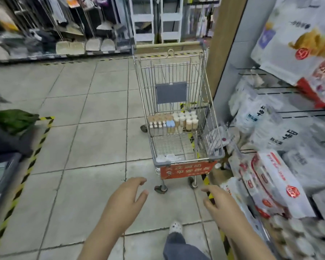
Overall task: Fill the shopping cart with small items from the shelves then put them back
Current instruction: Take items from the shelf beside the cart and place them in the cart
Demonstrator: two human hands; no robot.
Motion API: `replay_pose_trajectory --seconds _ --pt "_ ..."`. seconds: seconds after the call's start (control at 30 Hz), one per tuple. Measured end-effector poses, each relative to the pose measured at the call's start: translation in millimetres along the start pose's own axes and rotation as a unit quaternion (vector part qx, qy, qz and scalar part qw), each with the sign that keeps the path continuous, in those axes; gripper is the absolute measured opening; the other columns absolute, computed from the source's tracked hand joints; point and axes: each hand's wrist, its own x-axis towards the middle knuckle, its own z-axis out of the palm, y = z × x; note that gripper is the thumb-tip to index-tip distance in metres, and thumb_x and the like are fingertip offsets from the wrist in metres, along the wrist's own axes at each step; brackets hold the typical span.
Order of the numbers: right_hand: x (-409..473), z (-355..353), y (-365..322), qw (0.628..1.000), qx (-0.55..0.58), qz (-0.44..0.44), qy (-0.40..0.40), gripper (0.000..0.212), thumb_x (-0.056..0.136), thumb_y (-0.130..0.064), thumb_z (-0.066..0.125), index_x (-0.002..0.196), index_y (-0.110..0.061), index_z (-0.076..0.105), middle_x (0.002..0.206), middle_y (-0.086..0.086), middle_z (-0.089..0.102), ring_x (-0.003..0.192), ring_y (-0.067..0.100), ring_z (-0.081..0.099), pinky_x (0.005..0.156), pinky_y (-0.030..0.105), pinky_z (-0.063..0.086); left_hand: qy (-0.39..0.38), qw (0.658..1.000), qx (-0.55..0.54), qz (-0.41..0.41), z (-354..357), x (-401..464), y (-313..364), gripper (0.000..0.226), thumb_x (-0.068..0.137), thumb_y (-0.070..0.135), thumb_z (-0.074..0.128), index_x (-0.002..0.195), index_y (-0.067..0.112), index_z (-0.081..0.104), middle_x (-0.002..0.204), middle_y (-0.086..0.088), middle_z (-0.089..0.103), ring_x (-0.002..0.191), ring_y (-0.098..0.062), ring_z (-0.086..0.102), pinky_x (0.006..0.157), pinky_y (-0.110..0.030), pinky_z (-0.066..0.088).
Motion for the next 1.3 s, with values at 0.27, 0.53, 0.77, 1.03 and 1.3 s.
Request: replay_pose_trajectory --seconds 0.27,0.53,0.77,1.03,1.3 --pt "129.6 9.7 -39.4 0.998 -0.029 -0.056 -0.016 0.026 0.092 -0.027 0.047 0.115 -0.028 0.058 0.111 -0.010 0.060 0.106 0.013 0.056 0.090 0.035 0.045 -0.032 0.997 0.045 -0.047 -12.6 101.3 -41.0 0.041 0.098 0.036 0.046 0.137 0.024 0.044 0.136 0.011 0.049 0.123 -0.006 0.046 0.097 -0.018 0.036" --pt "204.6 35.2 -37.9 0.991 0.064 0.095 -0.066 0.026 0.094 -0.018 0.051 0.118 -0.023 0.061 0.115 -0.004 0.063 0.106 0.014 0.058 0.093 0.033 0.047 -0.079 0.989 0.112 -0.050 -49.8 223.7 -96.8 0.039 0.096 0.032 0.050 0.133 0.020 0.049 0.133 0.005 0.054 0.121 -0.013 0.051 0.095 -0.023 0.038" --pt "253.4 57.2 -37.1 0.958 0.147 0.246 -0.008 0.016 0.093 -0.013 0.056 0.099 -0.026 0.061 0.094 -0.008 0.063 0.093 0.012 0.059 0.081 0.025 0.045 -0.206 0.958 0.120 0.162 -52.8 355.6 -67.8 0.039 0.100 0.030 0.041 0.139 0.024 0.042 0.138 0.010 0.047 0.124 -0.009 0.047 0.099 -0.021 0.037" --pt "318.8 109.8 -16.5 0.933 0.158 0.320 -0.043 0.023 0.092 -0.011 0.050 0.112 -0.010 0.061 0.112 0.010 0.066 0.103 0.024 0.061 0.079 0.029 0.042 -0.388 0.852 0.242 0.253 42.2 438.7 -51.0 0.029 0.094 0.020 0.042 0.117 0.008 0.054 0.112 -0.011 0.058 0.105 -0.028 0.055 0.083 -0.034 0.047" --pt "350.3 133.9 20.4 0.940 0.092 0.312 -0.102 0.032 0.092 -0.017 0.049 0.123 -0.012 0.051 0.121 0.009 0.059 0.110 0.026 0.058 0.087 0.030 0.045 -0.517 0.803 0.276 0.105 140.4 437.6 -73.9 0.033 0.097 0.024 0.043 0.125 0.009 0.053 0.126 -0.012 0.057 0.114 -0.026 0.056 0.087 -0.029 0.043"
